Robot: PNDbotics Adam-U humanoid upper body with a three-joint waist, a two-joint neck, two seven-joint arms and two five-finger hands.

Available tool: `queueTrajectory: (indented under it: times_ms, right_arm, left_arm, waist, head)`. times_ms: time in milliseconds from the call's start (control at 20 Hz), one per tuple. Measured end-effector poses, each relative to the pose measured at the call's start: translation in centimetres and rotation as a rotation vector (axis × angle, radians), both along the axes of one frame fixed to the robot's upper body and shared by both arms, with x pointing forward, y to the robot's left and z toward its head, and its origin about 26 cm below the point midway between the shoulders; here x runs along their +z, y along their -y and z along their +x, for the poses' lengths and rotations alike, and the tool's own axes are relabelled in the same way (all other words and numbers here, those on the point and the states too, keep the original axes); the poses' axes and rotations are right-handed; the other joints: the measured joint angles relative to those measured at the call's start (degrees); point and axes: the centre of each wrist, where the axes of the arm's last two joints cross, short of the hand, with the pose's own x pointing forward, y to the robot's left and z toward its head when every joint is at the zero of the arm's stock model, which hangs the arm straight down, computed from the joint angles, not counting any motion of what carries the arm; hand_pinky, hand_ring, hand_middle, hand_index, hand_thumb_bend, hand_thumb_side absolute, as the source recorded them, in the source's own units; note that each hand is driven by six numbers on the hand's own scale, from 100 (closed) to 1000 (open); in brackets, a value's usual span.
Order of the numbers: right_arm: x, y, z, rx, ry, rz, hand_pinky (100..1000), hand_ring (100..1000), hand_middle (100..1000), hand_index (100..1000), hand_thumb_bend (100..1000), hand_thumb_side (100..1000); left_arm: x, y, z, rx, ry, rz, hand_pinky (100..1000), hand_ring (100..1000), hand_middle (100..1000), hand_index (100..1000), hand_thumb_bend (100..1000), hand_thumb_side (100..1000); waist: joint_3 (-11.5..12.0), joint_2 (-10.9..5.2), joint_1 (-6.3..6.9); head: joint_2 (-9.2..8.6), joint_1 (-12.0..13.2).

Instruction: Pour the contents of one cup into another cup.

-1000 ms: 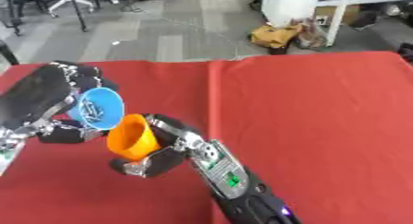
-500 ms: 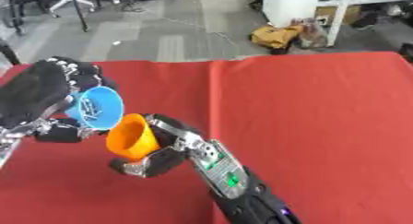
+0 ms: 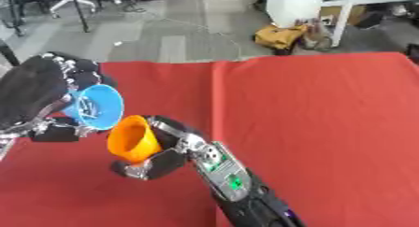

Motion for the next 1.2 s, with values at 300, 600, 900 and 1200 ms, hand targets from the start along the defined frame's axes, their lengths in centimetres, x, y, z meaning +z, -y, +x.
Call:
queueTrajectory:
  times_ms: [300, 600, 900, 1200]
  right_arm:
    - [0.0, 0.0, 0.0, 0.0, 0.0, 0.0, 718, 432, 420, 725, 324, 100]
    - [0.0, 0.0, 0.0, 0.0, 0.0, 0.0, 718, 432, 420, 725, 324, 100]
    - [0.0, 0.0, 0.0, 0.001, 0.0, -0.001, 718, 433, 420, 725, 325, 100]
    - [0.0, 0.0, 0.0, 0.002, 0.001, -0.001, 717, 433, 421, 725, 325, 100]
  left_arm:
    - [0.31, 0.13, -0.15, 0.013, 0.029, 0.02, 421, 417, 400, 687, 620, 100]
    - [0.62, 0.26, -0.18, 0.034, 0.064, 0.046, 416, 422, 402, 685, 628, 100]
    - [0.8, 0.51, -0.27, 0.057, 0.102, 0.08, 413, 429, 407, 686, 637, 100]
    - [0.98, 0.85, -0.33, 0.07, 0.129, 0.115, 413, 434, 410, 686, 643, 100]
  waist:
    - [0.0, 0.0, 0.01]
    - [0.0, -0.01, 0.05]
    - [-0.1, -0.01, 0.07]
    - [-0.3, -0.01, 0.23]
  head:
    - [0.0, 0.0]
    - [0.0, 0.0]
    - [0.0, -0.1]
    - [0.0, -0.1]
